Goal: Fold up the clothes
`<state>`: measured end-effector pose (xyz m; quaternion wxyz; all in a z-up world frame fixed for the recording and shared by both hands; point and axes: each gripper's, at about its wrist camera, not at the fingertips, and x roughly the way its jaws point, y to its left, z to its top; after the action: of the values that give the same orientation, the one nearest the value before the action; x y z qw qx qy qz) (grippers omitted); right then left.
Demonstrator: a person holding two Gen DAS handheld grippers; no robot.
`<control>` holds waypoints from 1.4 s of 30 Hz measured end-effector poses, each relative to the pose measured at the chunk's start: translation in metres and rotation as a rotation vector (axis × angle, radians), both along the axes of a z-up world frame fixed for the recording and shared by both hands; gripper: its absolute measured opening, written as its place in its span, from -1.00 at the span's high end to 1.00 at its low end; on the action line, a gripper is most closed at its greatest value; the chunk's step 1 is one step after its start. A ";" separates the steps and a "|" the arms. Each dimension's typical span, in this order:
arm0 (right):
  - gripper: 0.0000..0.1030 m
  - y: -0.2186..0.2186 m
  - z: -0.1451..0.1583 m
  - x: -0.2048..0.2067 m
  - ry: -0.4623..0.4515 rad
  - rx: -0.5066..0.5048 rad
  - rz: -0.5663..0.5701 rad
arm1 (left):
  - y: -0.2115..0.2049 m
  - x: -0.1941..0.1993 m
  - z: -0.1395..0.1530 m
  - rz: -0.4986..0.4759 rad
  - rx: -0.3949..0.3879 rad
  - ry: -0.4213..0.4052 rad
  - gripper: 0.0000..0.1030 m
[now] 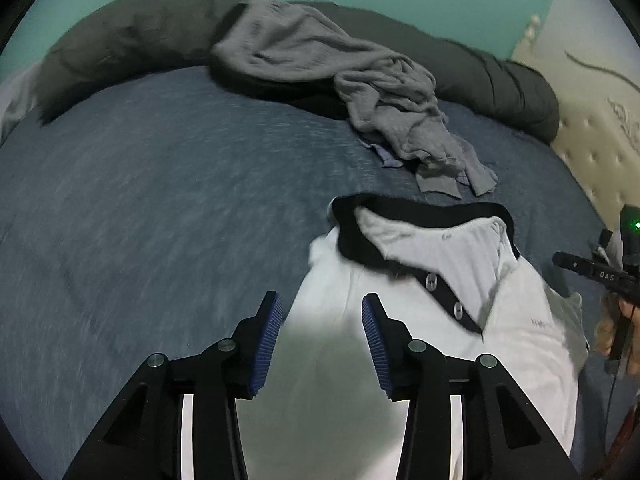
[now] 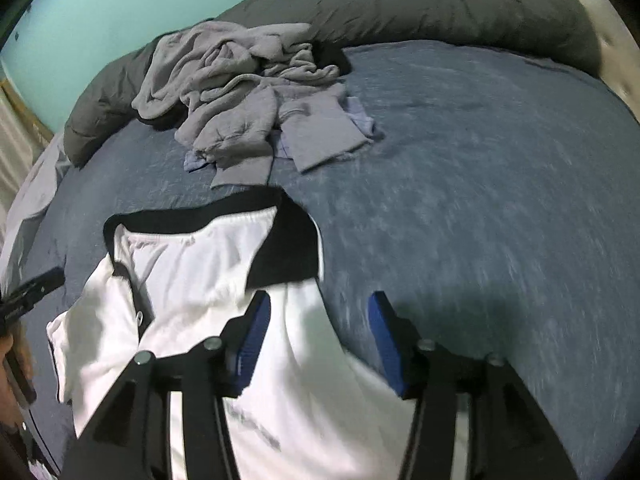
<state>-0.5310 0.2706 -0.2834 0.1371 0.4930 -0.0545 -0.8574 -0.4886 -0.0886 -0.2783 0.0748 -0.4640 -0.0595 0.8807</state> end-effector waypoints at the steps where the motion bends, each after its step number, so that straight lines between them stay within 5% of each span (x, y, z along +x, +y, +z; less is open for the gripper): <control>1: -0.01 -0.003 0.000 -0.007 -0.001 0.000 0.006 | 0.003 -0.009 -0.002 -0.005 -0.010 -0.007 0.07; 10: -0.01 -0.039 -0.009 -0.070 -0.025 0.072 0.065 | 0.033 -0.092 -0.024 -0.047 -0.097 -0.073 0.07; 16: 0.03 -0.060 -0.029 -0.083 -0.052 0.142 0.129 | 0.034 -0.100 -0.037 -0.052 -0.091 -0.085 0.07; 18: 0.56 -0.065 -0.032 -0.081 -0.036 0.159 0.150 | 0.034 -0.102 -0.042 -0.053 -0.088 -0.089 0.07; 21: 0.85 -0.067 -0.032 -0.079 -0.011 0.180 0.147 | 0.033 -0.106 -0.049 -0.055 -0.083 -0.094 0.42; 22: 0.87 -0.067 -0.031 -0.078 -0.002 0.186 0.144 | 0.033 -0.107 -0.051 -0.055 -0.082 -0.096 0.70; 24: 0.90 -0.067 -0.028 -0.078 0.018 0.197 0.137 | 0.034 -0.108 -0.052 -0.058 -0.086 -0.090 0.86; 35: 0.91 -0.077 0.017 -0.119 0.135 0.248 0.058 | 0.029 -0.141 -0.024 -0.008 -0.111 -0.048 0.89; 42: 0.91 -0.075 0.010 -0.143 0.136 0.240 0.034 | 0.030 -0.166 -0.027 0.011 -0.121 -0.042 0.89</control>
<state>-0.6740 0.1958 -0.2729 0.0949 0.4474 0.0665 -0.8868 -0.6550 -0.0588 -0.3048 0.0407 -0.4859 -0.0102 0.8730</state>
